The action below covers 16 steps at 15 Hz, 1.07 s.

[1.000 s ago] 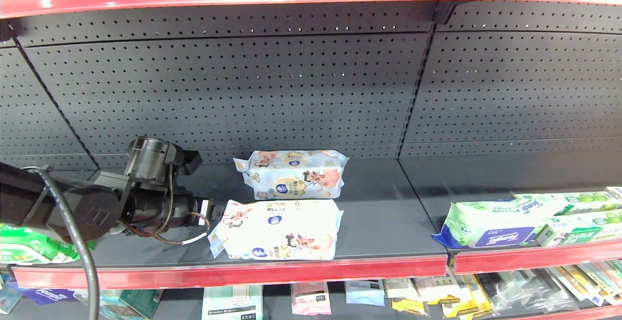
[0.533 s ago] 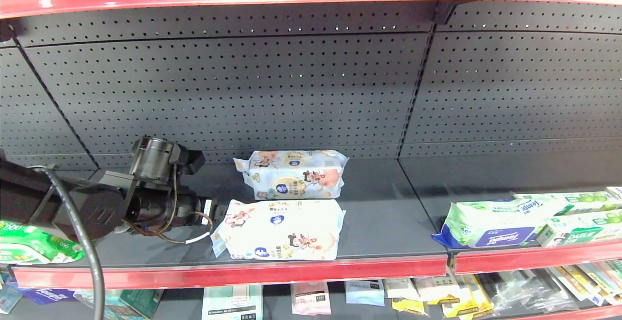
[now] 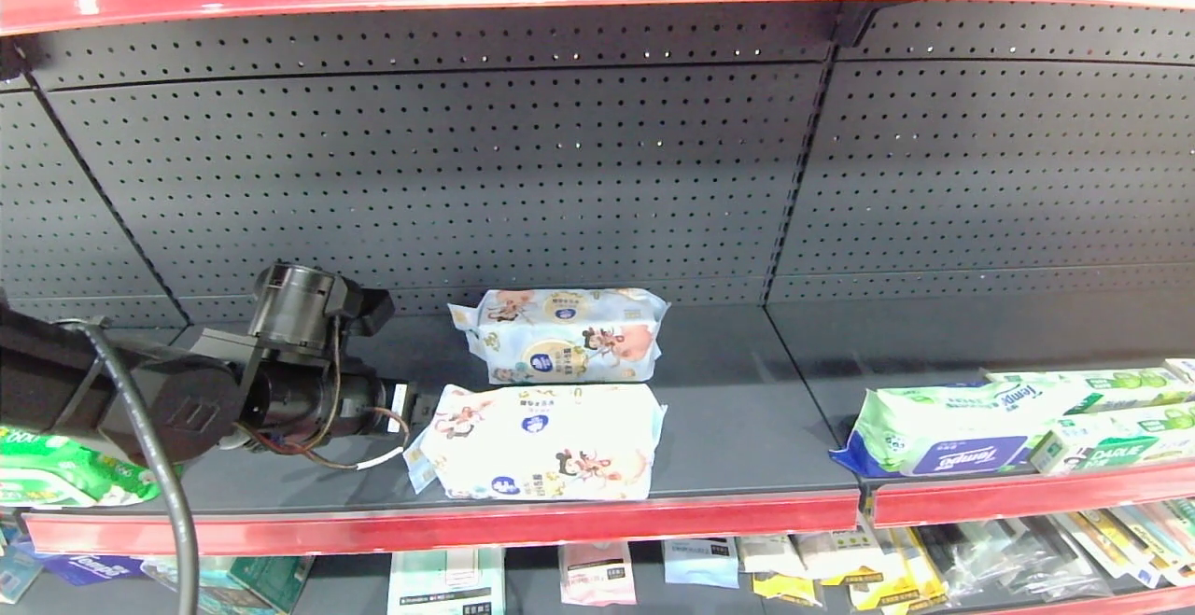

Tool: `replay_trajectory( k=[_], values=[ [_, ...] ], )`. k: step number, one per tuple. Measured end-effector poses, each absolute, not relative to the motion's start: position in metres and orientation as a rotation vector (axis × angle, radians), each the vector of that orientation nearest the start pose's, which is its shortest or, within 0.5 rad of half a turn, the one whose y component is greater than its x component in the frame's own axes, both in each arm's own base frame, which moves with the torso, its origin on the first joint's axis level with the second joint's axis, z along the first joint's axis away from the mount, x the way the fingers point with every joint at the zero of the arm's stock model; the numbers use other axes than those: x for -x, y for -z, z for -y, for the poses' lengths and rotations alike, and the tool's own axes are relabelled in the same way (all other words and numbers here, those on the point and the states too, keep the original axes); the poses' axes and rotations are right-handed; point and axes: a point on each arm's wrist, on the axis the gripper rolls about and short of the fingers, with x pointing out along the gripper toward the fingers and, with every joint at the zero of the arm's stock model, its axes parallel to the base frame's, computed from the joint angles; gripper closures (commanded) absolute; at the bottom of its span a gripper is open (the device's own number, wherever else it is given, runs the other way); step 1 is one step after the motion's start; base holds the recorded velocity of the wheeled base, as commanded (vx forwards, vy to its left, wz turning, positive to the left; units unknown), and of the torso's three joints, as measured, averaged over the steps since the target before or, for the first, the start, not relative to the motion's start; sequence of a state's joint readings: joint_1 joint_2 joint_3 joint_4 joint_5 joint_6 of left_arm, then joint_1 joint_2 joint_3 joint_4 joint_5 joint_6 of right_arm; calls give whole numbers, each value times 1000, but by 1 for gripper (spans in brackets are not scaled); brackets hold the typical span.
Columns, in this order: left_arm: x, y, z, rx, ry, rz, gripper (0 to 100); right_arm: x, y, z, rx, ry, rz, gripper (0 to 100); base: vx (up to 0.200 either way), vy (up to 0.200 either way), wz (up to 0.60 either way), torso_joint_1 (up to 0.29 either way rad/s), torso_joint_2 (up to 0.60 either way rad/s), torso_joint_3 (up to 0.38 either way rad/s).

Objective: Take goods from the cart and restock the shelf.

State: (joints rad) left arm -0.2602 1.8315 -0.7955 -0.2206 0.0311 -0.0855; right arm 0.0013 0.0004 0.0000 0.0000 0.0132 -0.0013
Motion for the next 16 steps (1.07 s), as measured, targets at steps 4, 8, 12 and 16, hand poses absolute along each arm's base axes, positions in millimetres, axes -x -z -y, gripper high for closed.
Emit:
replay_trajectory(
  k=[4,8,12,16],
  values=[
    [-268,-132,52,-17,88,-728,0,23,-75,0,1,-14,0,0,0,0,0,0,0,0],
    [-212,-181,21,24,31,-541,0,23,-75,0,1,-14,0,0,0,0,0,0,0,0],
    [-113,-215,3,2,56,-257,0,23,-75,0,1,-14,0,0,0,0,0,0,0,0],
    [-8,-178,1,-63,41,-82,0,23,-75,0,1,-14,0,0,0,0,0,0,0,0]
  ],
)
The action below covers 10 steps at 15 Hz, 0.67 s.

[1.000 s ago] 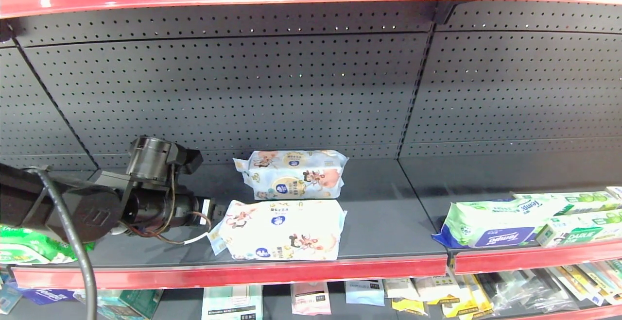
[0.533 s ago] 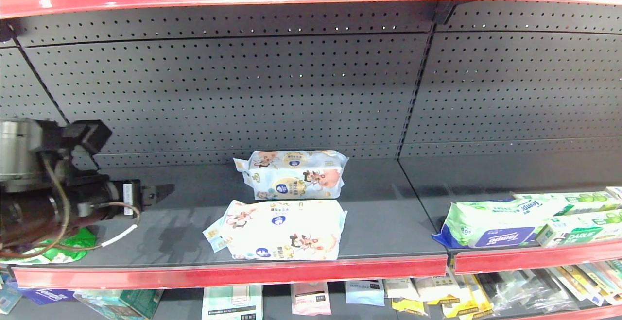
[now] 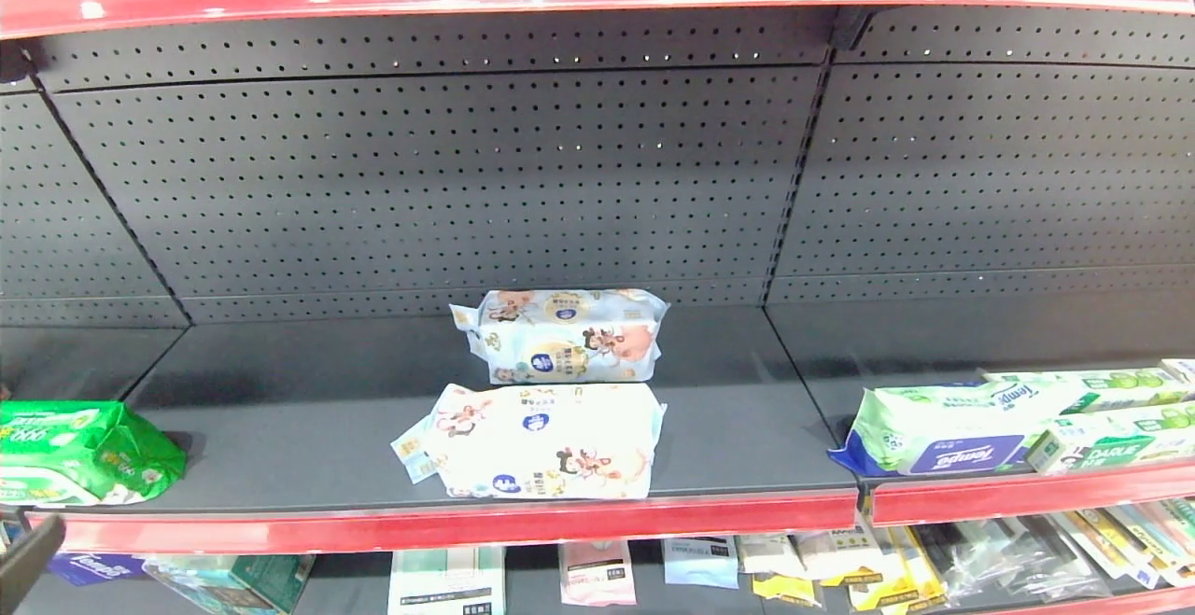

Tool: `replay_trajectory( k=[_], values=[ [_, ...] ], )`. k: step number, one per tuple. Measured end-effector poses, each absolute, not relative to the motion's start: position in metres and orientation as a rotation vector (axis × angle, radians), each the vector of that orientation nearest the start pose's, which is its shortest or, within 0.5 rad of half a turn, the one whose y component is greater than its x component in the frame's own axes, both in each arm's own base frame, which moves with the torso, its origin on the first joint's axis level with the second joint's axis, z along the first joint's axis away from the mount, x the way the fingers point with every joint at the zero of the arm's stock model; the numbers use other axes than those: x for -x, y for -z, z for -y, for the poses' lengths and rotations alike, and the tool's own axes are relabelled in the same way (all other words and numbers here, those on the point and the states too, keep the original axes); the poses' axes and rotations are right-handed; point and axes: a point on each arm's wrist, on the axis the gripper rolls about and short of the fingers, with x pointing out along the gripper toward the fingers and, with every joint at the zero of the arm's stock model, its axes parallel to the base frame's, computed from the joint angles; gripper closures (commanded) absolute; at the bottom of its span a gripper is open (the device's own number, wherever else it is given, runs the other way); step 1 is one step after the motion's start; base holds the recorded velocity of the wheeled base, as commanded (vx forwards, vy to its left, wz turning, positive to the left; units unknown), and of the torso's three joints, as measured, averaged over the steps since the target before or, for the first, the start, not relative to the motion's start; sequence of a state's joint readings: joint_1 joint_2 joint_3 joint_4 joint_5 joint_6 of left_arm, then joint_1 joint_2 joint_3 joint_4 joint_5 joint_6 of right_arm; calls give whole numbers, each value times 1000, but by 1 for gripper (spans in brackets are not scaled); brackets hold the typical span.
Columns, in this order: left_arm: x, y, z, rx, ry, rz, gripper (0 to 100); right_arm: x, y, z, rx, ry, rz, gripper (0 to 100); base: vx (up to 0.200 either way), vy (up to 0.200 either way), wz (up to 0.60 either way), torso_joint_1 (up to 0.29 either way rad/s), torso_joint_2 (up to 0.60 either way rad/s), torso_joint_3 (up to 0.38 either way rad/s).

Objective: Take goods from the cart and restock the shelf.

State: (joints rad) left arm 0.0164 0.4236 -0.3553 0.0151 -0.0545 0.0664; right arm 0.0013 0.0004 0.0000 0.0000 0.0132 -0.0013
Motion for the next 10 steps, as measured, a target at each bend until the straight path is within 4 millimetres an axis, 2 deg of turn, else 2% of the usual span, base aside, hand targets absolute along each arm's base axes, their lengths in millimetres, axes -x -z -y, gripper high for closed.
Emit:
replay_trajectory(
  k=[2,4,5,8,10],
  values=[
    [17,-142,1,-99,-24,0,0,23,-75,0,1,-14,0,0,0,0,0,0,0,0],
    [21,-105,-3,-89,-181,11,0,23,-75,0,2,-15,0,0,0,0,0,0,0,0],
    [22,-92,-4,-25,-259,15,0,23,-75,0,2,-14,0,0,0,0,0,0,0,0],
    [23,-82,-3,-28,-234,34,0,23,-75,0,1,-14,0,0,0,0,0,0,0,0],
    [23,-81,0,-105,-84,44,0,23,-75,0,1,-14,0,0,0,0,0,0,0,0]
  ],
)
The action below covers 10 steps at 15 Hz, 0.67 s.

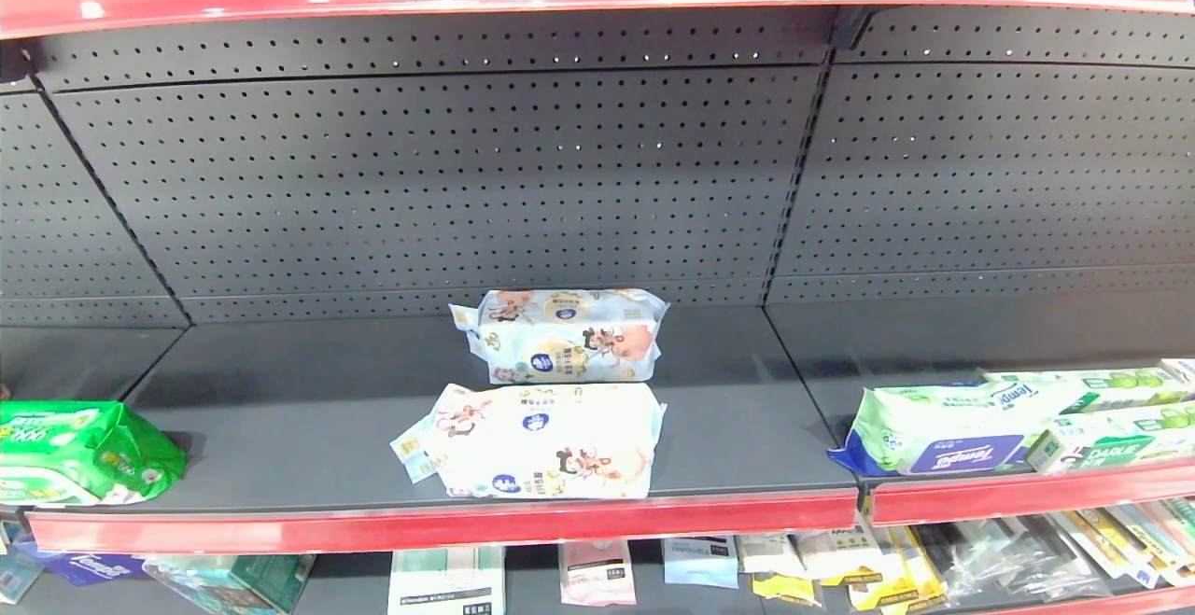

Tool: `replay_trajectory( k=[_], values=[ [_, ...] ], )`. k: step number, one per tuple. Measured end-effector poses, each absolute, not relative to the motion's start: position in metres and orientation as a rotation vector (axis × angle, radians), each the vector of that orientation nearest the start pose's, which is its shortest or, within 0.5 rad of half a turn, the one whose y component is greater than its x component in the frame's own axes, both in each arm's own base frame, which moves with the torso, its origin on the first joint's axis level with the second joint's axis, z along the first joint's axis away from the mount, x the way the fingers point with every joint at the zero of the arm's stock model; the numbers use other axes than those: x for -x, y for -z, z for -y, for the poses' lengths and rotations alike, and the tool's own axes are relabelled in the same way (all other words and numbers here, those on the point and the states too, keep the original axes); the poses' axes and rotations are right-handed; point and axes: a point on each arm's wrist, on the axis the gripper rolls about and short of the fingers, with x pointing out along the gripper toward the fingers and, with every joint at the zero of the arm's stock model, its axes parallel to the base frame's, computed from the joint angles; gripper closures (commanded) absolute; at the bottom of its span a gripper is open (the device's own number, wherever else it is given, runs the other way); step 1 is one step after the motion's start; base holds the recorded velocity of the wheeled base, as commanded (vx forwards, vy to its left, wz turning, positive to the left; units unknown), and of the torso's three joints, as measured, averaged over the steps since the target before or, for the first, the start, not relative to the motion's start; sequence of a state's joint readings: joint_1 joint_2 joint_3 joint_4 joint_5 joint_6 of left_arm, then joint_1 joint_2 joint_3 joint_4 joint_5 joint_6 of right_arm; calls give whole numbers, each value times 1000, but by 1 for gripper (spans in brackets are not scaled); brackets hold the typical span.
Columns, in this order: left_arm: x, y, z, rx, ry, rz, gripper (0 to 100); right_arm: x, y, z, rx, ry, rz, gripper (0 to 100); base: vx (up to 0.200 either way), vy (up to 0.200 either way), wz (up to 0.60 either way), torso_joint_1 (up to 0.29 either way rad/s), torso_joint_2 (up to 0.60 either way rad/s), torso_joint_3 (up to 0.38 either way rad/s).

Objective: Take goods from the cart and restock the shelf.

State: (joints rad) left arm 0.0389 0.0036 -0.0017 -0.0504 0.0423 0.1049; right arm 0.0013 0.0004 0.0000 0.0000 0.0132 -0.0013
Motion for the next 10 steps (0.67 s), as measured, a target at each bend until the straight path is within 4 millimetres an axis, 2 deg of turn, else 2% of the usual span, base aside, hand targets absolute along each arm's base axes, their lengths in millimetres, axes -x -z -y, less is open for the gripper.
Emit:
replay_trajectory(
  k=[1,3,6,10],
  values=[
    [23,-81,2,-112,-12,49,0,23,-75,0,4,-17,0,0,0,0,0,0,0,0],
    [23,-81,2,-63,9,51,0,23,-75,0,4,-17,0,0,0,0,0,0,0,0],
    [23,-80,-1,-24,-136,50,0,23,-75,0,3,-17,0,0,0,0,0,0,0,0],
    [23,-80,-2,-14,-167,50,0,23,-75,0,4,-16,0,0,0,0,0,0,0,0]
  ],
)
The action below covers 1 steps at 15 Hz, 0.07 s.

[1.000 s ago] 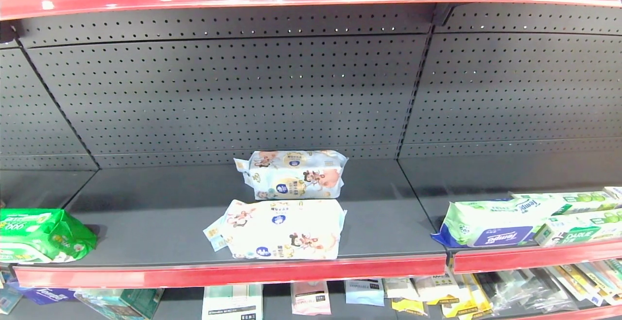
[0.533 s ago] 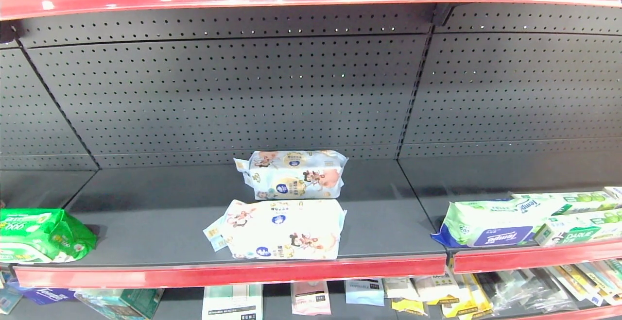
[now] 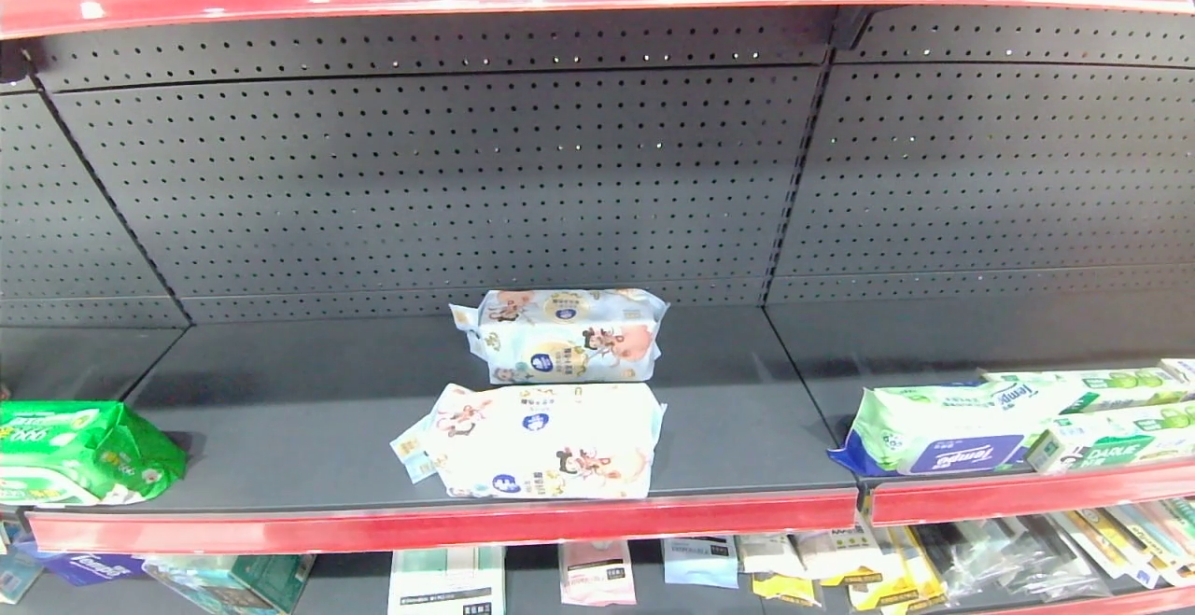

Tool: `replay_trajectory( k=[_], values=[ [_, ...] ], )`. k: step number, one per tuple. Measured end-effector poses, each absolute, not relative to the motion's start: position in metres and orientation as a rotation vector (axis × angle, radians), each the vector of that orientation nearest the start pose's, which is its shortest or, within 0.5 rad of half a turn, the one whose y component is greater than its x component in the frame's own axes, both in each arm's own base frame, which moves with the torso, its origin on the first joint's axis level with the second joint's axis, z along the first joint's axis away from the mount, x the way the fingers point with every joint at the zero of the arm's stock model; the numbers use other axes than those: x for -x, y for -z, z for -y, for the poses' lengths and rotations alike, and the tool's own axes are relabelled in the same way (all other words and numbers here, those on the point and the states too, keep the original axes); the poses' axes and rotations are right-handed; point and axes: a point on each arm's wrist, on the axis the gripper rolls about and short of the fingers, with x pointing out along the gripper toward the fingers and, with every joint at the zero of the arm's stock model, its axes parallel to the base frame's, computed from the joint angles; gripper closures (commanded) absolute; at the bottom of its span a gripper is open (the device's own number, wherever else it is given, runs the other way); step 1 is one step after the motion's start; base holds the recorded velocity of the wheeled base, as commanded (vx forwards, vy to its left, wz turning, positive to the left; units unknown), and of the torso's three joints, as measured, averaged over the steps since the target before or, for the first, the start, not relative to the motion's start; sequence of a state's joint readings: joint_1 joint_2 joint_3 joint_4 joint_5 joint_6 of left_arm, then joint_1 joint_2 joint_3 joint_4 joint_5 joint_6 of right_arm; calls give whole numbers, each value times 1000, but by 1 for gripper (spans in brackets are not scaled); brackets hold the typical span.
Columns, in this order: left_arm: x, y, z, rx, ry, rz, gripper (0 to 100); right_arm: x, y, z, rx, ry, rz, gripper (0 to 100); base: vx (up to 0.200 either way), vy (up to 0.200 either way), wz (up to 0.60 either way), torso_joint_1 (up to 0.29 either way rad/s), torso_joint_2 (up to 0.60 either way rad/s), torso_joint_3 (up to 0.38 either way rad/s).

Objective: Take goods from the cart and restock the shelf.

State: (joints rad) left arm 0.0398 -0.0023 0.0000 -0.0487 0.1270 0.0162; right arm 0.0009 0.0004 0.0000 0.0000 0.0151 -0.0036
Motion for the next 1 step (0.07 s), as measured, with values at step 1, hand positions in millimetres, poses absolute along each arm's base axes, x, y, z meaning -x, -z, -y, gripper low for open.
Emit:
replay_trajectory(
  k=[1],
  values=[
    [23,-80,-2,-2,-168,50,0,23,-75,0,2,-15,0,0,0,0,0,0,0,0]
  ],
)
